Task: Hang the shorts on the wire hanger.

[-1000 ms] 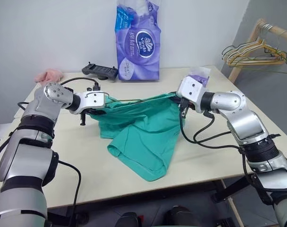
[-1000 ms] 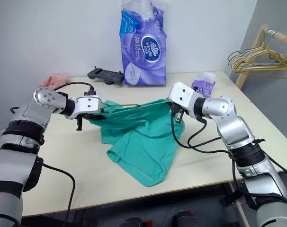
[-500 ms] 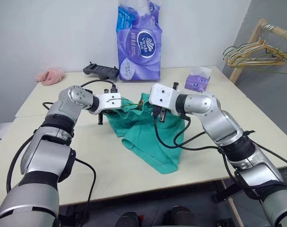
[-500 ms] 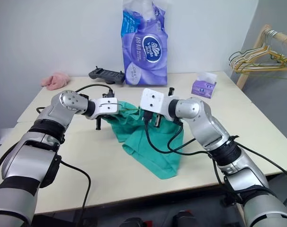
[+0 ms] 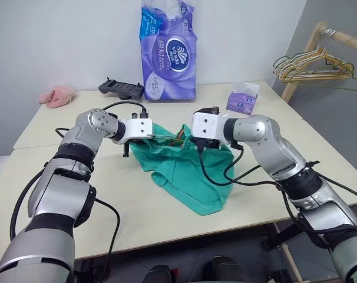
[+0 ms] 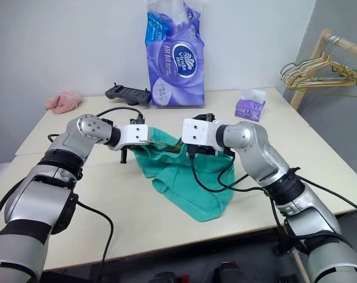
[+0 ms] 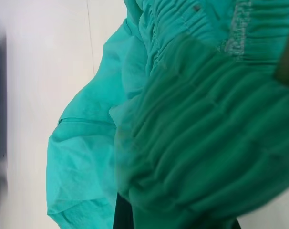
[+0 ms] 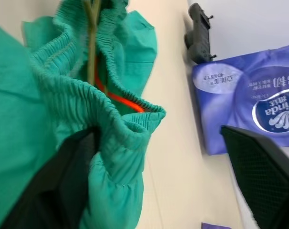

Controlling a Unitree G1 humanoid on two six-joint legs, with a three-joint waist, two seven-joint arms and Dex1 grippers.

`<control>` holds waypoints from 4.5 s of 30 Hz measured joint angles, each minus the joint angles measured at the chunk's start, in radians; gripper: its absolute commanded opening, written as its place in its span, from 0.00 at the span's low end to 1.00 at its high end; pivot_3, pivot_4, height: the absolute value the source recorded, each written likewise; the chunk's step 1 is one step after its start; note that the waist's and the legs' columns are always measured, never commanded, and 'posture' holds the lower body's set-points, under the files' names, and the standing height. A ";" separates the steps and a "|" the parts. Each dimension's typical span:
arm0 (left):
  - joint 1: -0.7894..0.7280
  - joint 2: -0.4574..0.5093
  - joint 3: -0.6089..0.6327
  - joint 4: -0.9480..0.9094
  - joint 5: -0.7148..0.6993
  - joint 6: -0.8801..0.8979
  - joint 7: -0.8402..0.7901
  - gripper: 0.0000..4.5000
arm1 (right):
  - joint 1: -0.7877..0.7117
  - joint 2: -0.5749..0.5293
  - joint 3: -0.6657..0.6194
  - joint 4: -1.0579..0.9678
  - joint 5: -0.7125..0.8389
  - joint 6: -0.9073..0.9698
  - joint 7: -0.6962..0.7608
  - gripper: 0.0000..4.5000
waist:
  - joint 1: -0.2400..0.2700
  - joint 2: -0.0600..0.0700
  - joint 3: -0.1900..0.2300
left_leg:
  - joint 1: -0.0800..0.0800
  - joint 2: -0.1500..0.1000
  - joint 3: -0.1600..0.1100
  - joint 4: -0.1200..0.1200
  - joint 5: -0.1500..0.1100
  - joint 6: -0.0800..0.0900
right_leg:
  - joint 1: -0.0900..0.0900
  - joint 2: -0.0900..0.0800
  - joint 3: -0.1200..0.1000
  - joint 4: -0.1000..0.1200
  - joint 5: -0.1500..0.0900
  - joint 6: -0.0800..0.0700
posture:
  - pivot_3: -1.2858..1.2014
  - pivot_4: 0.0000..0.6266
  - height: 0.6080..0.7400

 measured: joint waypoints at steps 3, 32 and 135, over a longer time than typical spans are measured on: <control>-0.003 -0.006 0.001 0.000 0.000 -0.001 0.013 0.00 | 0.014 -0.053 -0.001 -0.062 0.020 0.040 0.075 0.95 | 0.000 0.001 0.000 | 0.000 0.000 0.000 0.000 0.000 0.000 | 0.000 0.000 0.000 0.000 0.000 0.000 | 0.49 0.03 1.00; -0.024 -0.033 0.001 0.017 0.006 -0.023 0.031 0.00 | -0.206 0.112 0.118 0.548 -0.201 -0.174 -0.050 0.95 | -0.012 0.001 0.001 | 0.000 0.000 0.001 -0.001 0.000 -0.001 | -0.001 0.000 0.001 0.000 0.000 0.000 | 0.50 0.01 1.00; 0.140 -0.773 0.000 -0.574 -0.484 0.334 0.266 0.99 | 0.250 -0.203 -1.246 0.325 0.059 0.703 -0.857 0.00 | -0.165 0.045 -0.024 | 0.035 -0.003 0.033 -0.017 -0.016 0.026 | 0.034 0.008 0.035 -0.021 -0.016 0.027 | 0.40 0.00 1.00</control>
